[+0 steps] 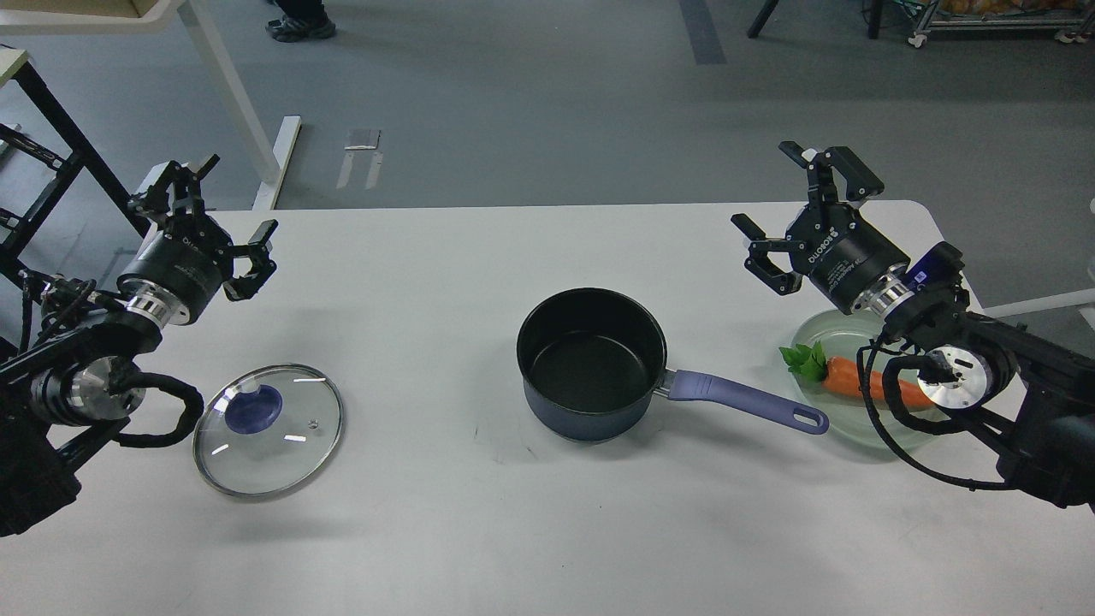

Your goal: Open pot lid

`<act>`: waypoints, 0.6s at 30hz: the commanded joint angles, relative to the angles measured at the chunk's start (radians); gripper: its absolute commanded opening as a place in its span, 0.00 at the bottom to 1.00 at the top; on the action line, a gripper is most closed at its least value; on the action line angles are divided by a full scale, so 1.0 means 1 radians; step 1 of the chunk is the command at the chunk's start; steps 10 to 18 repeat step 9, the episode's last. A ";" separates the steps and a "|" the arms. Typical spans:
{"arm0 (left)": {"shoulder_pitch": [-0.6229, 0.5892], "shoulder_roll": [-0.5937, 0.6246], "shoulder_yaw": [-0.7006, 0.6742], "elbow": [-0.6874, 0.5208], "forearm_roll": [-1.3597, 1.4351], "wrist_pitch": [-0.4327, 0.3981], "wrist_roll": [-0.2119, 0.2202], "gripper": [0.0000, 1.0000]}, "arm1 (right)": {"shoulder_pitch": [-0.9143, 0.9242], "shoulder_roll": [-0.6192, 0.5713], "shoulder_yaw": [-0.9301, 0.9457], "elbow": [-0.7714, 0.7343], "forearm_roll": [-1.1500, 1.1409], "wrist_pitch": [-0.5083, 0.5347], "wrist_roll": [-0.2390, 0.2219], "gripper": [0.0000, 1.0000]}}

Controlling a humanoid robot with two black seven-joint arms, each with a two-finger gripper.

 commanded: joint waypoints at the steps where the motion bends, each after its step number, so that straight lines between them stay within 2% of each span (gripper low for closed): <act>1: 0.000 0.000 -0.028 -0.001 0.015 -0.002 0.007 0.99 | 0.001 0.010 0.014 -0.010 0.000 -0.015 0.000 1.00; 6: -0.003 0.006 -0.041 -0.001 0.023 -0.010 0.008 0.99 | -0.013 0.013 0.046 -0.065 0.000 -0.014 0.000 1.00; 18: -0.001 0.008 -0.041 -0.001 0.021 -0.013 0.008 0.99 | -0.023 0.013 0.046 -0.065 0.000 -0.009 0.000 1.00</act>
